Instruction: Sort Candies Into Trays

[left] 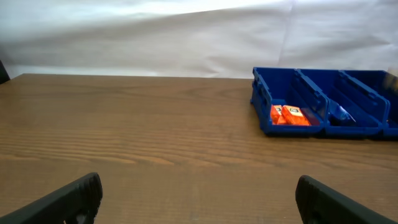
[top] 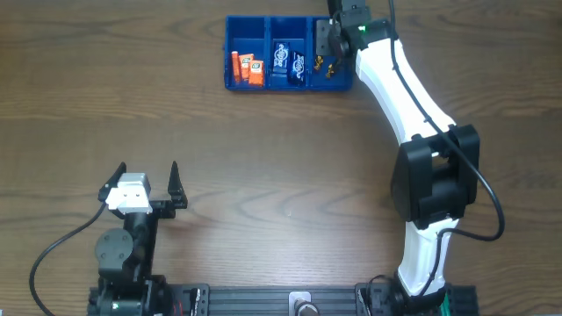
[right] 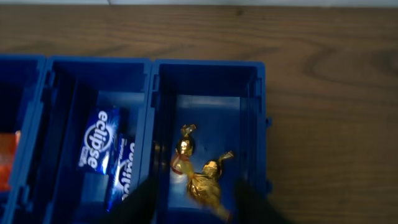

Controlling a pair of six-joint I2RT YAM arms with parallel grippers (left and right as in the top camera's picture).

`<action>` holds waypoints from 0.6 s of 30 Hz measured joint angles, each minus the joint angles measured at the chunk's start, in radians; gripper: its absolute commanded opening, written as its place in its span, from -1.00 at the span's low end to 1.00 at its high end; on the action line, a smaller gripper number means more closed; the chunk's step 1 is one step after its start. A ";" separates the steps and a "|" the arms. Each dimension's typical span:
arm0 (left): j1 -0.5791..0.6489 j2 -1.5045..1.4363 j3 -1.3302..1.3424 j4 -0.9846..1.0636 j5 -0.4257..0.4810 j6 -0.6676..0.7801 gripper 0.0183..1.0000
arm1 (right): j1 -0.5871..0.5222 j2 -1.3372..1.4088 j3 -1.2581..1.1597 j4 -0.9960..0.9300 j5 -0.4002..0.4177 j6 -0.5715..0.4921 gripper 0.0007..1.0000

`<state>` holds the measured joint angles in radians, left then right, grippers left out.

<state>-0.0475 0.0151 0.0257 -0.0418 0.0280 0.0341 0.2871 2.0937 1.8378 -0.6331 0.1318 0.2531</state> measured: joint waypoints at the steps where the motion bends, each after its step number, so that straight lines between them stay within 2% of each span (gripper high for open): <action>1: 0.000 0.000 0.000 0.000 0.000 0.000 1.00 | 0.000 0.000 0.000 0.002 -0.003 0.001 0.44; 4: 0.000 0.000 0.000 0.000 0.000 0.000 1.00 | 0.000 0.000 0.000 0.008 -0.003 0.001 0.94; 5: 0.000 0.000 0.000 0.000 0.000 0.000 1.00 | 0.000 0.000 0.000 0.010 -0.001 0.003 1.00; 12: 0.000 0.000 0.000 0.000 0.000 0.000 1.00 | 0.000 -0.021 -0.013 -0.002 0.026 -0.011 1.00; 18: 0.000 0.000 0.000 0.000 0.000 0.000 1.00 | -0.044 -0.301 -0.182 0.044 0.046 -0.062 1.00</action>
<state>-0.0475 0.0147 0.0257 -0.0418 0.0277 0.0341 0.2432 1.7927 1.6562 -0.5888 0.1776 0.1909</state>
